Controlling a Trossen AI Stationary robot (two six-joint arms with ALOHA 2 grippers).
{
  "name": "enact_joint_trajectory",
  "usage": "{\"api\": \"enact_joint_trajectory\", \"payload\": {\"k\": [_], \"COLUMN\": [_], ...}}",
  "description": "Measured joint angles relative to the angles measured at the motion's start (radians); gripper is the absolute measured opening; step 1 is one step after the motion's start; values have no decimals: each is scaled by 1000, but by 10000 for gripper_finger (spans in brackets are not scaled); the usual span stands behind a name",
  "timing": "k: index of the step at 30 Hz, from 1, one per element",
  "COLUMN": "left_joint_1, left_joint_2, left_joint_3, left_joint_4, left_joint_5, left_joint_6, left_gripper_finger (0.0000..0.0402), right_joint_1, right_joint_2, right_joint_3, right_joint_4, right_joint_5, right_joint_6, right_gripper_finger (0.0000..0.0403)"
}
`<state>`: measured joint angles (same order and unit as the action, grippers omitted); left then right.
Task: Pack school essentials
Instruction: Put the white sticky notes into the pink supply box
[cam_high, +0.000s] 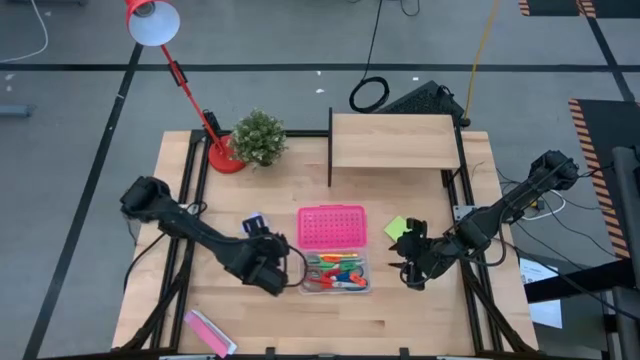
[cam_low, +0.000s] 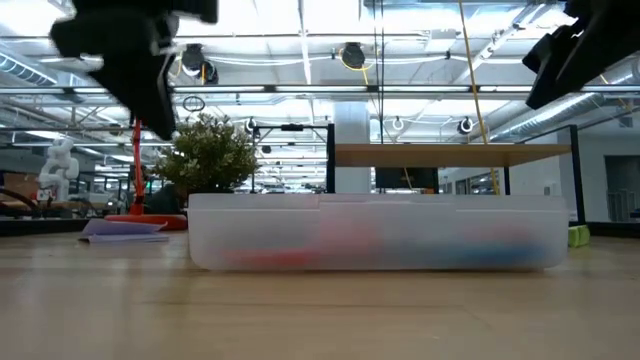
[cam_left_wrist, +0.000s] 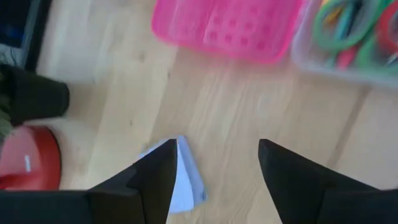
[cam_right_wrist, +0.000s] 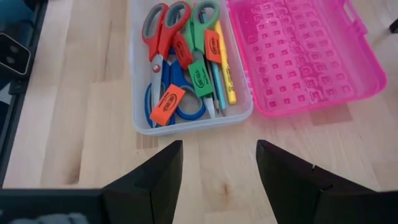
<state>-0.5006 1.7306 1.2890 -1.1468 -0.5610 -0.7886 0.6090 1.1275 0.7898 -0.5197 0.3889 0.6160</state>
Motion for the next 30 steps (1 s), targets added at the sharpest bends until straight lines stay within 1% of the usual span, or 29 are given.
{"api": "enact_joint_trajectory", "payload": {"k": [4, 9, 13, 16, 21, 25, 30], "left_joint_1": [-6, -3, -7, -17, -39, -45, -45], "left_joint_2": [-57, -163, -227, -248, -237, -237, -237], "left_joint_3": [-148, -336, -440, -507, -585, -599, -599], "left_joint_4": [19, 127, 201, 287, 400, 388, 380], "left_joint_5": [17, 17, 13, -4, -25, -51, -20], "left_joint_6": [12, 60, 128, 178, 221, 200, 215], "left_gripper_finger": [234, 231, 221, 220, 232, 234, 217], "right_joint_1": [0, 0, 0, 0, 0, 1, -7], "right_joint_2": [0, 0, 0, 0, 0, 0, -3], "right_joint_3": [0, 0, 0, 0, 0, 0, 0], "right_joint_4": [-2, -4, -3, 0, -1, -4, -9], "right_joint_5": [0, 0, 1, 1, 0, -22, -27], "right_joint_6": [0, -3, -6, -19, -27, -43, -68], "right_gripper_finger": [198, 198, 198, 198, 198, 198, 198]}}
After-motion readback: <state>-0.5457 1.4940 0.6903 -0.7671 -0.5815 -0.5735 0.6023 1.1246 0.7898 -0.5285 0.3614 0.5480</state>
